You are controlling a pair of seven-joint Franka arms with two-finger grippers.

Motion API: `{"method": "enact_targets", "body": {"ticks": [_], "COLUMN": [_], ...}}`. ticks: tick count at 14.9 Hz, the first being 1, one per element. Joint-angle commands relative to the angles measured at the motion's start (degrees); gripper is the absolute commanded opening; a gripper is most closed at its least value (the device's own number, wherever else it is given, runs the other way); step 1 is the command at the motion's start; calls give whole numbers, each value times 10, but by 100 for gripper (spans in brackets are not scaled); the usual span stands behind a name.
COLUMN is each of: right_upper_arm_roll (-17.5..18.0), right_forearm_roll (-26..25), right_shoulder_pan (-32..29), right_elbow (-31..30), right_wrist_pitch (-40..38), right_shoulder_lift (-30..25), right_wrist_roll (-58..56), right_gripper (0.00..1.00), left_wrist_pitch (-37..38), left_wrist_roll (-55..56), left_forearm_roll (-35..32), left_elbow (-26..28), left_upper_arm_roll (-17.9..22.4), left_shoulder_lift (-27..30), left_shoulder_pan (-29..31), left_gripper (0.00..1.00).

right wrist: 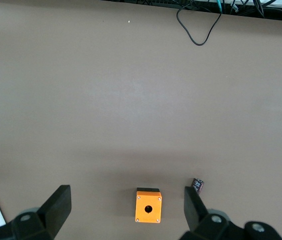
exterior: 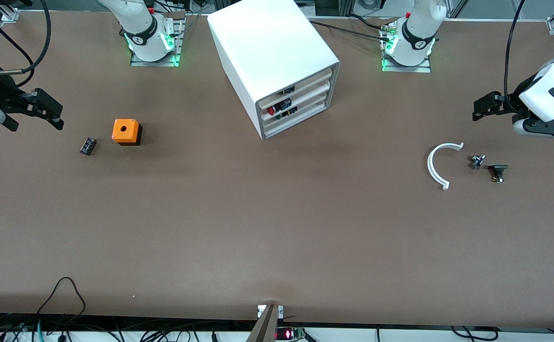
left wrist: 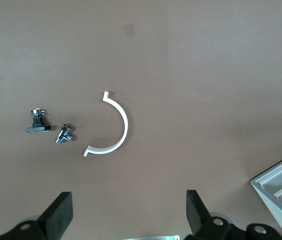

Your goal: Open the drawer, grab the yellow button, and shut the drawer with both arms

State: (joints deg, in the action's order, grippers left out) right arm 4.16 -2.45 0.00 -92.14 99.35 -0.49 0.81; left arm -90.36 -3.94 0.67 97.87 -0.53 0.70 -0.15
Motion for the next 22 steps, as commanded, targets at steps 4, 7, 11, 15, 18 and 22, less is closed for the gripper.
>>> {"method": "enact_targets", "body": {"ticks": [4, 7, 11, 15, 18, 22], "right_upper_arm_roll": [3, 4, 5, 3, 2, 2], "right_forearm_roll": [-4, -2, -4, 3, 1, 23], "right_shoulder_pan": [-5, -3, -2, -6, -5, -6], "right_elbow": [27, 26, 22, 20, 20, 26], "right_wrist_pitch": [-19, -46, -87, -83, -79, -68], "right_shoulder_lift": [15, 15, 16, 50, 73, 118], "right_wrist_roll": [-5, -2, 1, -13, -13, -5], "right_gripper": [100, 100, 100, 100, 100, 100], "left_wrist_pitch": [13, 13, 30, 101, 107, 113], "left_wrist_roll": [-11, -10, -11, -13, -25, -88], "left_forearm_roll": [-17, -17, -4, 83, 150, 251], "left_elbow": [-20, -20, -18, -19, -8, -4], "left_upper_arm_roll": [-1, -2, -16, -22, -22, -26], "left_shoulder_lift": [-10, -10, -10, -26, -37, -85], "left_shoulder_pan": [0, -1, -7, -6, -9, -5], "left_gripper": [100, 100, 100, 100, 100, 100]}}
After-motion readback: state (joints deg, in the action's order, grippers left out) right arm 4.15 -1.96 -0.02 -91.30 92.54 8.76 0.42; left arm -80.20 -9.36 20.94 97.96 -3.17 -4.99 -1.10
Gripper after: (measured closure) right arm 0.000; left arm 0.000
